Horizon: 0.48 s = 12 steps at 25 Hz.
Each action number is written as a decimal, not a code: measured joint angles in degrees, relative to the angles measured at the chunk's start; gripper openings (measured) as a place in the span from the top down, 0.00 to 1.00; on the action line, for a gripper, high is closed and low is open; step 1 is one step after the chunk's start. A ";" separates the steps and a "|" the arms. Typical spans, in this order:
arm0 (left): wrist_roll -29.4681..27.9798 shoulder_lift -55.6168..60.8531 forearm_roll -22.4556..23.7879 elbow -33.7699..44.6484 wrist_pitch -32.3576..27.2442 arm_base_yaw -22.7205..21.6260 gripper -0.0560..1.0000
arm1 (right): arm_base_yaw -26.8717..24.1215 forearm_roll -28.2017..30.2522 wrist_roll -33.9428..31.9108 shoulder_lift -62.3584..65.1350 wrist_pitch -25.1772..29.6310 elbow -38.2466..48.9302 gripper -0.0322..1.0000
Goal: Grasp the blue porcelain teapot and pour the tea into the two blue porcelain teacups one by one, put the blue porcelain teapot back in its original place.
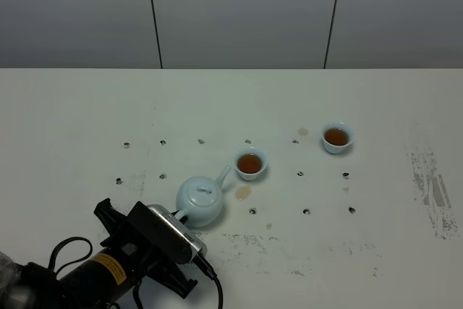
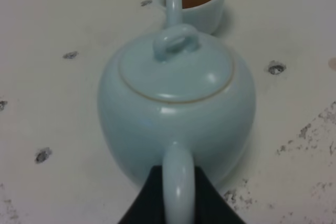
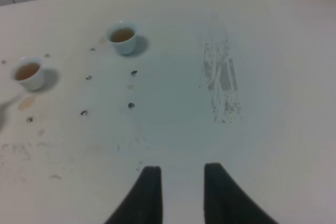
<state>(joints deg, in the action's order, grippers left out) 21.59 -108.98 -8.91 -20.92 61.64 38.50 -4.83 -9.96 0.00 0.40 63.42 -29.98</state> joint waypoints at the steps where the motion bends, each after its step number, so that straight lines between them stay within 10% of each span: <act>1: -0.02 0.00 0.00 0.00 0.00 0.00 0.84 | 0.00 0.00 0.00 0.00 0.00 0.00 0.76; 12: -0.27 0.00 0.00 0.00 0.53 0.00 0.59 | 0.00 0.00 0.00 0.00 0.00 0.00 0.76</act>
<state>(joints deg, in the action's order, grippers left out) 21.32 -108.98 -8.91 -20.92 62.18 38.50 -4.83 -9.96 0.00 0.40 63.42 -29.98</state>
